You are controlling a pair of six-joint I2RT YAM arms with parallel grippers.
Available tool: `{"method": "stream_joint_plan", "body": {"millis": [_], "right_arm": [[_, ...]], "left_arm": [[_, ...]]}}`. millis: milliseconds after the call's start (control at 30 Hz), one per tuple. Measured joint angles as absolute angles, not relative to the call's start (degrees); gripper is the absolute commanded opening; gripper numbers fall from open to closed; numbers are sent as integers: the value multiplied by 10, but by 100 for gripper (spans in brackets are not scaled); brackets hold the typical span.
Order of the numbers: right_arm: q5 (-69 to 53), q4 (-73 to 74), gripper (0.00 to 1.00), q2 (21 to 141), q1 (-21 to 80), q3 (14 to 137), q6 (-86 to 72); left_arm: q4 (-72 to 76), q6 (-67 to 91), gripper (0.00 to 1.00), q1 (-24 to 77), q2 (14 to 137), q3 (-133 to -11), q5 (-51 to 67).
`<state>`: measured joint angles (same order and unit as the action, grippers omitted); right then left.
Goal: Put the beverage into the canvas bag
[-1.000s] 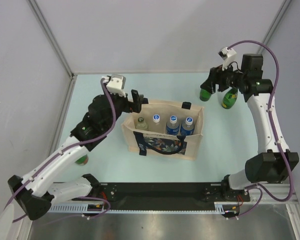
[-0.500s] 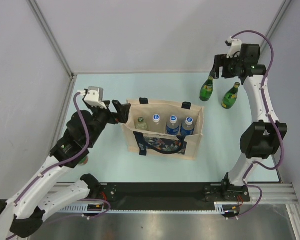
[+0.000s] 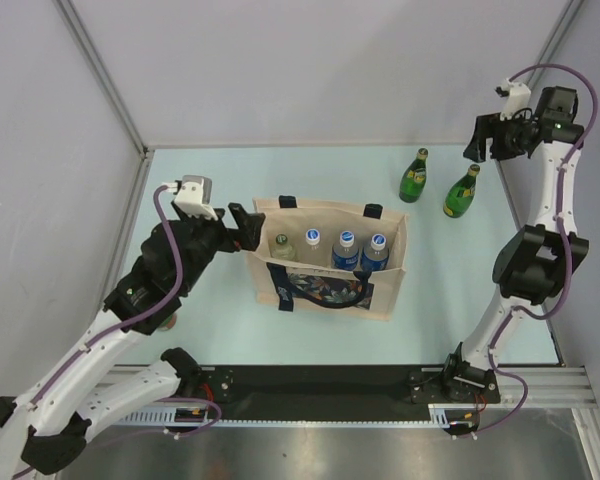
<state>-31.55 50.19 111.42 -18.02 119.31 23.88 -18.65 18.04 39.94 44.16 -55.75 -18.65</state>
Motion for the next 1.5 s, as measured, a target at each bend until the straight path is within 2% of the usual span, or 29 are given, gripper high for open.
{"method": "stream_joint_plan", "body": {"millis": [233, 500, 667, 767, 867, 900, 1000, 1200, 1500], "right_arm": [[-309, 533, 71, 1181, -176, 1213, 256], [-291, 537, 65, 1206, -175, 1214, 260], [-279, 538, 56, 1220, -171, 1214, 267], [-272, 541, 47, 1226, -168, 1214, 271], [-262, 540, 23, 1226, -166, 1214, 278], [-257, 536, 13, 1226, -166, 1215, 285], [-255, 533, 0, 1226, -166, 1217, 293], [-260, 534, 0, 1224, -163, 1217, 310], [-285, 582, 0, 1174, -162, 1205, 322]], "left_arm": [[-188, 180, 100, 399, 462, -559, -175], [-188, 180, 100, 399, 463, -559, -175], [-188, 180, 100, 398, 470, -559, -175], [-188, 180, 100, 397, 473, -559, -175], [-188, 180, 100, 397, 472, -559, -176], [-188, 180, 100, 397, 472, -559, -176], [-189, 180, 100, 396, 473, -562, -175], [-190, 168, 100, 394, 498, -595, -137], [-169, 73, 100, 394, 528, -613, 70]]}}
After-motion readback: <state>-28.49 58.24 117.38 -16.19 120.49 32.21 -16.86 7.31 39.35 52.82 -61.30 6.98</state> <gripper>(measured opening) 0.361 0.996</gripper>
